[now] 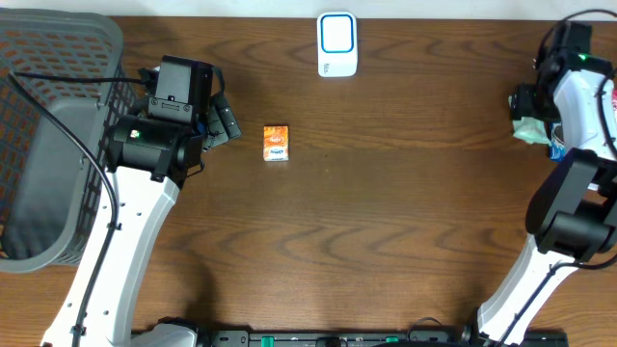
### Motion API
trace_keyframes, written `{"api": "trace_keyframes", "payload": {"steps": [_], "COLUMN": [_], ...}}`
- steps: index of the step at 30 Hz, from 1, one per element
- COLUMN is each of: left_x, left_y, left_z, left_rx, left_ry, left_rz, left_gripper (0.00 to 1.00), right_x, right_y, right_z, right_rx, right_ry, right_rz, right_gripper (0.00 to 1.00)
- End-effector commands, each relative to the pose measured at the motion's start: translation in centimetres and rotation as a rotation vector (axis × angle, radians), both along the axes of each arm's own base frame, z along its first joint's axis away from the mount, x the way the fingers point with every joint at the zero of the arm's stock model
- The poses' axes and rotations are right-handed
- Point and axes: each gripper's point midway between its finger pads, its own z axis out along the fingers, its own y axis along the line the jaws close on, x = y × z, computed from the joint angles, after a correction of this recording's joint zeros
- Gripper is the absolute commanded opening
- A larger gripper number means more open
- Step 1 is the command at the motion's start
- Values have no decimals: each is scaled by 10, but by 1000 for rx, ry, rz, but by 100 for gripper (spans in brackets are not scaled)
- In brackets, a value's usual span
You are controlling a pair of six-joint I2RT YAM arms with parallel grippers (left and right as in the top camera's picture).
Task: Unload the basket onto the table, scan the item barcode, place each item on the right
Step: 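Carry the mint-green packet right and set it beside the Oreo pack, then reach the right gripper to the orange tissue box and grasp it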
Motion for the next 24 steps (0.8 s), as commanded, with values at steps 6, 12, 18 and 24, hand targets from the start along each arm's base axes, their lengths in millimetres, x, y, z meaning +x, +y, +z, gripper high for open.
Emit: {"api": "trace_keyframes", "payload": {"steps": [6, 12, 18, 24], "left_x": [0, 0, 0, 0], "left_y": [1, 1, 1, 1], "left_z": [-1, -1, -1, -1], "left_rx": [2, 2, 2, 2], "left_ry": [4, 4, 4, 4], "left_rz": [5, 5, 5, 5], "left_gripper": [98, 98, 98, 98], "right_x": [29, 59, 78, 58], "right_y": [88, 149, 216, 329], "right_z": [-16, 18, 80, 84], "right_rx": [379, 418, 484, 692], "right_ry": [-92, -207, -371, -316], "right_rz": [140, 212, 234, 414], "right_gripper": [91, 92, 99, 96]}}
